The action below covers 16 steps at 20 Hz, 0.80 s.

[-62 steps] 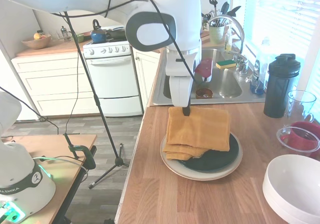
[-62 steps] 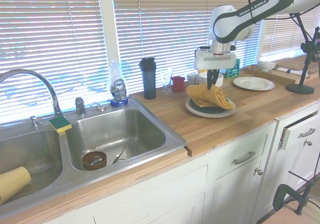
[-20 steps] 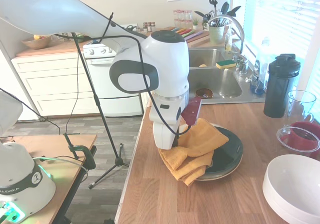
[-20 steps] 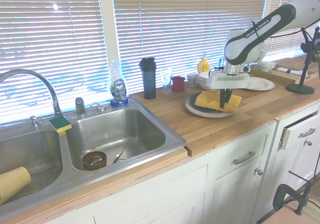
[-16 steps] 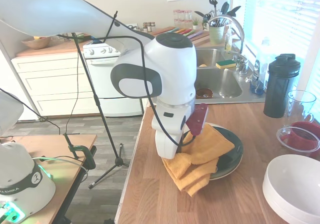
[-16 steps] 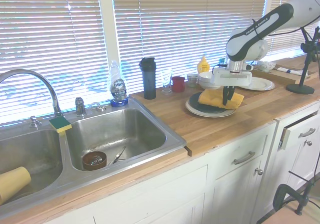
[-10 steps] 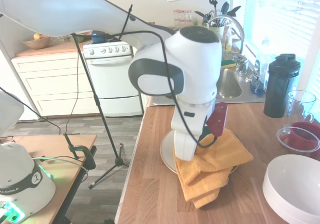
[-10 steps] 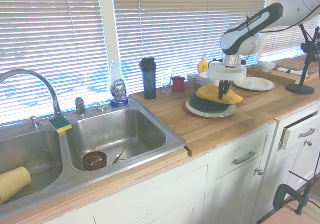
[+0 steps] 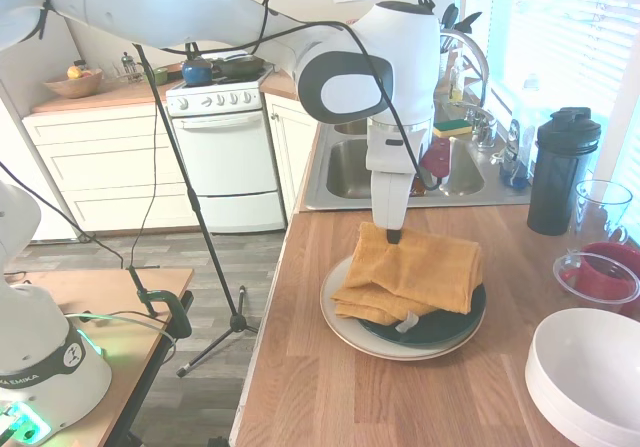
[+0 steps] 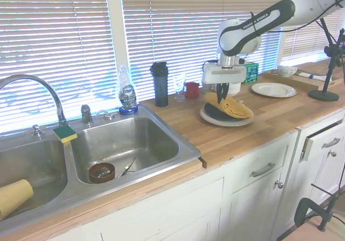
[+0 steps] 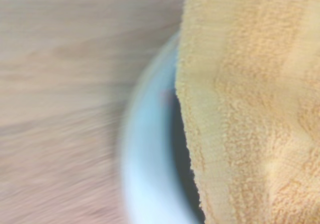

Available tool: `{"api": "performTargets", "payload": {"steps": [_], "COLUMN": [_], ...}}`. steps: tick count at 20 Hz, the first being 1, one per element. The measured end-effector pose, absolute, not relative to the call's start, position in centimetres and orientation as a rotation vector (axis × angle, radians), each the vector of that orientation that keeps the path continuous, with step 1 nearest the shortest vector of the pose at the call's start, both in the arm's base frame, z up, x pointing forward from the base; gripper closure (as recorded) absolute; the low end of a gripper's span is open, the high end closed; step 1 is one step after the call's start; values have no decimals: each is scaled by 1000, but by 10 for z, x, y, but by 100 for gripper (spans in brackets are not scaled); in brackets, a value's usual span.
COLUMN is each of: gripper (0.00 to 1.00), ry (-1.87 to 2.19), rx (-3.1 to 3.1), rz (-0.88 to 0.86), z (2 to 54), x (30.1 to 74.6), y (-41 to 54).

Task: Wipe the blue plate in counterclockwise motion

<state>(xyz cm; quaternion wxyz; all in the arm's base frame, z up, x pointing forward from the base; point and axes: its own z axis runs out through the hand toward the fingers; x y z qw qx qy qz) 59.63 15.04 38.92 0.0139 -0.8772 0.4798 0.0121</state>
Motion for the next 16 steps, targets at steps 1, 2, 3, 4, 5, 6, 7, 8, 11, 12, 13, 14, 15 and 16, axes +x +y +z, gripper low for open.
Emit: {"api": "performTargets", "payload": {"steps": [1, 2, 3, 4, 5, 6, 7, 8, 11, 12, 13, 14, 15, 16], "gripper": [100, 100, 100, 100, 100, 100, 100, 100, 100, 100, 100, 100, 100, 100], "ry": [1487, 1479, 1469, 1464, 1460, 1459, 1459, 1461, 1467, 1471, 1478, 1487, 1496, 1508], "rx": [-2745, -2757, -2767, -2773, -2777, -2776, -2773, -2769, -2750, -2742, -2730, -2717, -2705, -2691], "rz": [34, 30, 24, 17, 12, 6, 0, -7, -26, -26, -23, -16, -8, 2], "z": [387, 385, 384, 384, 383, 381, 378, 375, 369, 368, 368, 368, 369, 368], "x": [595, 593, 592, 590, 588, 584, 579, 573, 551, 544, 539, 535, 534, 534], "y": [160, 167, 172, 175, 176, 175, 173, 169, 147, 137, 126, 114, 103, 92]}}
